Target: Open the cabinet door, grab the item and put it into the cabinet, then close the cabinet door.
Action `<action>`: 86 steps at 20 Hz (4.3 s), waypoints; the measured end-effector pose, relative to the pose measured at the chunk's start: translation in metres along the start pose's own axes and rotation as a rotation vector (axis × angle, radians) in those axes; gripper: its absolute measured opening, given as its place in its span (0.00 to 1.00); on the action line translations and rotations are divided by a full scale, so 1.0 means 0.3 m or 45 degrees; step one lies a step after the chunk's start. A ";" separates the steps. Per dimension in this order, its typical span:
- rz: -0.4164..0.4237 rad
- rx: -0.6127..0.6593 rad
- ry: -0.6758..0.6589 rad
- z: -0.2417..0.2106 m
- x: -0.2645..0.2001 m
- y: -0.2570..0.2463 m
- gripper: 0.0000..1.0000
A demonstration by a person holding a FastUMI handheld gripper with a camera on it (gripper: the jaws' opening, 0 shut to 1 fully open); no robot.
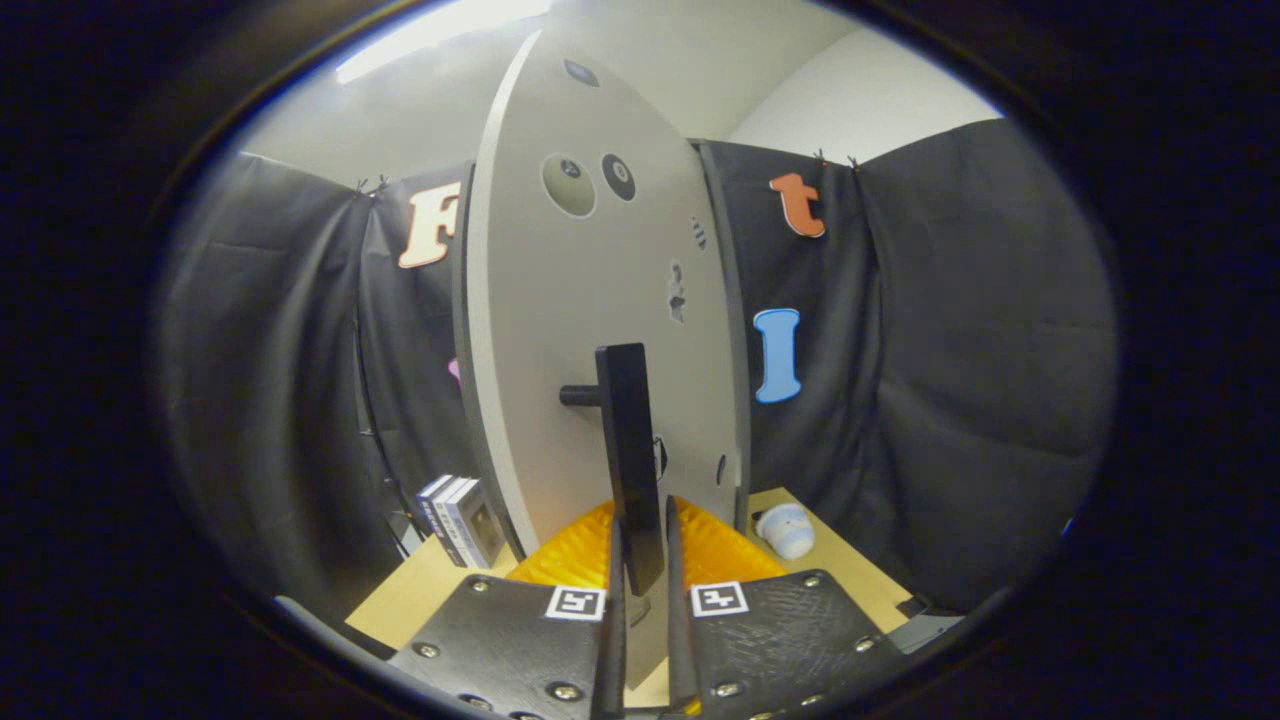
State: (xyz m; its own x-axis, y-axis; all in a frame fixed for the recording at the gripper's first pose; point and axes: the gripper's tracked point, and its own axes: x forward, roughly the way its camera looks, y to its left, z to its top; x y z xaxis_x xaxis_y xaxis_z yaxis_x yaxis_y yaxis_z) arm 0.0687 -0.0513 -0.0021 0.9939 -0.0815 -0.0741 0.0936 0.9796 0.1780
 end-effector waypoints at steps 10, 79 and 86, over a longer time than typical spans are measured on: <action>-0.119 0.055 0.005 0.020 -0.022 -0.165 0.17; 0.222 0.017 0.526 -1.065 0.443 0.287 0.86; 0.218 -0.021 0.685 -1.330 0.514 0.290 0.86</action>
State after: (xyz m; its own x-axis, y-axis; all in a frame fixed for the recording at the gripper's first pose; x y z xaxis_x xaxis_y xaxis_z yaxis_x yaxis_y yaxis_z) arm 0.2071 0.0948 -0.3896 0.8249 0.1797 -0.5359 -0.0715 0.9737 0.2165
